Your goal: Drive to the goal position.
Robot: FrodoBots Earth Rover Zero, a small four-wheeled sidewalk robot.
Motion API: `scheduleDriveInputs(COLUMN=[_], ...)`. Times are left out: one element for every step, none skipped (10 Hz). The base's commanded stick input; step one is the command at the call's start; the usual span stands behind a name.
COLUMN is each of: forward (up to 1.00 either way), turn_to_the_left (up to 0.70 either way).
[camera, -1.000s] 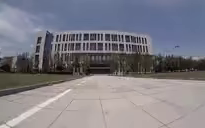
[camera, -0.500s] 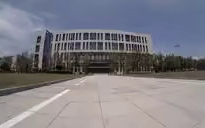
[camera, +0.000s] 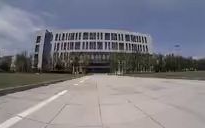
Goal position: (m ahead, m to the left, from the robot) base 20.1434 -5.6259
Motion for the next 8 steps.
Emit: scheduleDriveInputs(forward=[0.50, 0.50, 0.50, 0.50, 0.50, 0.50, 0.50, 0.50], turn_to_the_left=[0.01, 0.01, 0.01, 0.01, 0.01, 0.01, 0.01, 0.01])
